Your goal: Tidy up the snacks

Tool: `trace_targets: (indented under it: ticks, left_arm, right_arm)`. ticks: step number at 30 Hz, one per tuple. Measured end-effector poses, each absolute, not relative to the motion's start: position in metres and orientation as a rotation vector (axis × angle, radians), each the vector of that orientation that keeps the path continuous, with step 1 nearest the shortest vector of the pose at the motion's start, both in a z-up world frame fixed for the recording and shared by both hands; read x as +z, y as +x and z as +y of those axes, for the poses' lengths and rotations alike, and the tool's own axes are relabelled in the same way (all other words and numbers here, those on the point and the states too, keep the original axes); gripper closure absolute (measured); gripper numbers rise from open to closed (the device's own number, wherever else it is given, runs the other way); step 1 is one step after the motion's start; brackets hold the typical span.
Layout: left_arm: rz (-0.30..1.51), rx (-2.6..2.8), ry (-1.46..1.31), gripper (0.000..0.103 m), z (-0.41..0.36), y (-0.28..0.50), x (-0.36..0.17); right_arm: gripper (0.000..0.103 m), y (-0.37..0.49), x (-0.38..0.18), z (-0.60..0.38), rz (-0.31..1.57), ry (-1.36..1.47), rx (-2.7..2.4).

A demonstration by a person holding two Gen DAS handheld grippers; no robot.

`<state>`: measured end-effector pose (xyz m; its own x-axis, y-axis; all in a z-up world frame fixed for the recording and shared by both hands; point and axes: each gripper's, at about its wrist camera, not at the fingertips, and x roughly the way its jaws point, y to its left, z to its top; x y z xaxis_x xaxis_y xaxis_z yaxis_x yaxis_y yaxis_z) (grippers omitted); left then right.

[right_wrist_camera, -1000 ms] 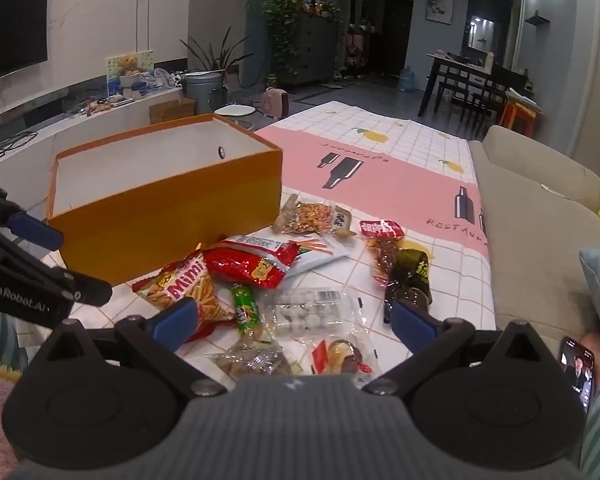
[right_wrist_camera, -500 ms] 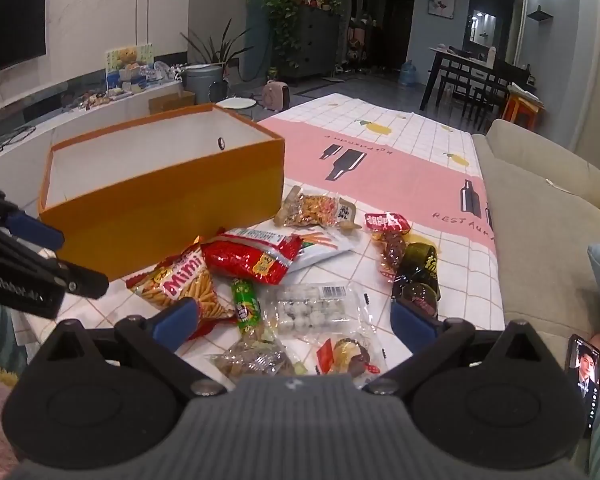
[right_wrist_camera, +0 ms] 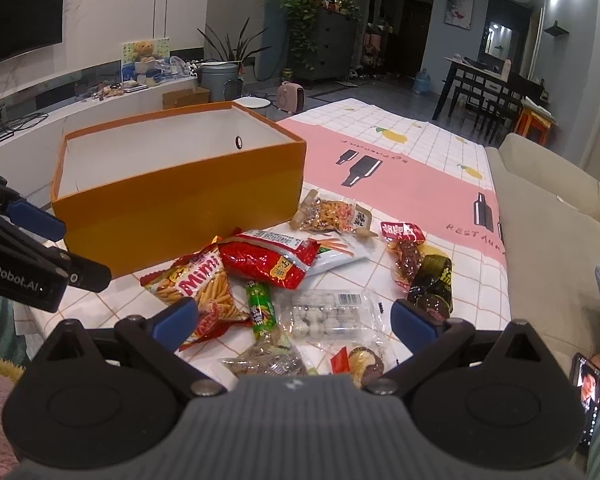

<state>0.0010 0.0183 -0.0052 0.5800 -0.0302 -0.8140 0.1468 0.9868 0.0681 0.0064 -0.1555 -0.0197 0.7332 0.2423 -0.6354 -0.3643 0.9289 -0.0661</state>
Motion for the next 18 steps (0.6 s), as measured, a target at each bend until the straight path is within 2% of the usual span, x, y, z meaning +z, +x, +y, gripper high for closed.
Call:
trace_targets:
  ticks: [18]
  left_arm:
    - [0.950,-0.100,0.152,0.021,0.0181,0.0001,-0.0078]
  right_arm:
    - [0.004,0.0055,-0.0198,-0.1524,0.668,-0.202,0.348]
